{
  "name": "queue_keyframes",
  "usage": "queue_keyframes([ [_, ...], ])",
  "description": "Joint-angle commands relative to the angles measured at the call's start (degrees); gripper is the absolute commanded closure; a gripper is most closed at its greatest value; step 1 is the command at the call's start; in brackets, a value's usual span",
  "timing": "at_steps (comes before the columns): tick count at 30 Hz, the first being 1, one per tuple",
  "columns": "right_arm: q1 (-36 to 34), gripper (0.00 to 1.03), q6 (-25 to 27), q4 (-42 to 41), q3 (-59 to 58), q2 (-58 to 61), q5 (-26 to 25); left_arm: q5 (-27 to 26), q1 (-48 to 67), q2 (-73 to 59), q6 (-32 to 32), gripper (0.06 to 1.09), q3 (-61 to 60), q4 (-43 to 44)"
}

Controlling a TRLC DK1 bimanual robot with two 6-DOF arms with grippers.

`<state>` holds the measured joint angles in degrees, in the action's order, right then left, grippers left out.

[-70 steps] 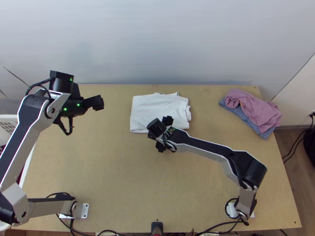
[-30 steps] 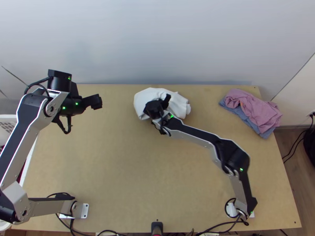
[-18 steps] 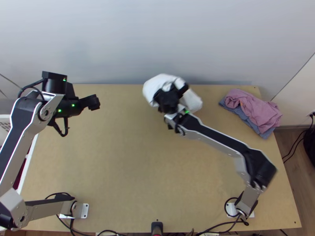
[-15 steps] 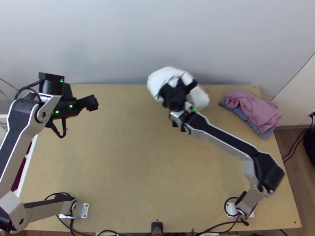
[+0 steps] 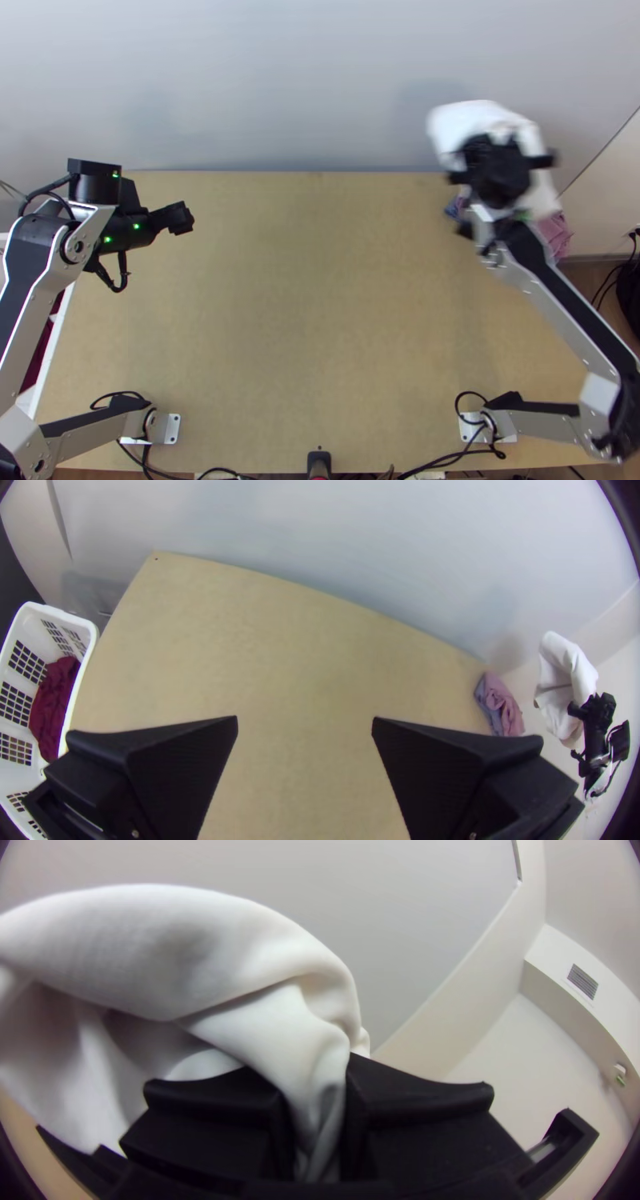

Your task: Fold the t-shirt

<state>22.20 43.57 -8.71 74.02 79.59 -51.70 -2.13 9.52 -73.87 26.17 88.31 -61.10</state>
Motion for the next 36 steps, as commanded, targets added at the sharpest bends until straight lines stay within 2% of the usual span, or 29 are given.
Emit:
queue_keyframes([
  [1, -19.6, 1.0, 0.7, 0.0, -9.5, -8.8, 10.0, 0.0, 0.0, 0.7, 0.0, 0.11, -1.9, 0.0],
  [6, -30.7, 1.0, 0.8, -4.5, -14.3, -6.6, 18.0, 0.1, 0.0, 0.6, -0.3, 0.11, -2.7, 0.0],
  [9, -35.0, 1.0, 1.3, -8.4, -14.6, -1.2, 20.1, 0.1, -0.1, 0.8, -0.4, 0.11, -3.1, -0.1],
  [13, -37.1, 1.0, 1.3, -11.3, -11.4, 8.3, 21.6, 0.5, -0.1, 1.6, -0.5, 0.11, -4.2, -0.4],
  [18, -37.0, 1.0, 1.0, -11.6, -6.0, 17.8, 21.7, 1.0, -2.6, 2.1, -1.6, 0.11, -4.3, -1.2],
  [22, -34.4, 1.0, -0.3, -11.7, -4.8, 22.3, 21.6, 1.0, -4.9, 2.1, -2.7, 0.11, -4.6, -1.4],
  [30, -27.0, 1.0, -4.6, -11.4, -13.9, 23.6, 20.2, 0.9, -6.2, 0.7, -2.7, 0.11, -4.5, -0.8],
  [32, -26.6, 1.0, -7.0, -10.3, -15.4, 23.9, 20.1, 0.9, -6.3, 0.7, -2.8, 0.11, -4.8, -0.8],
  [36, -25.4, 1.0, -15.4, 0.0, -15.8, 21.7, 20.1, 0.9, -6.4, 0.7, -3.0, 0.11, -5.5, -0.5],
])
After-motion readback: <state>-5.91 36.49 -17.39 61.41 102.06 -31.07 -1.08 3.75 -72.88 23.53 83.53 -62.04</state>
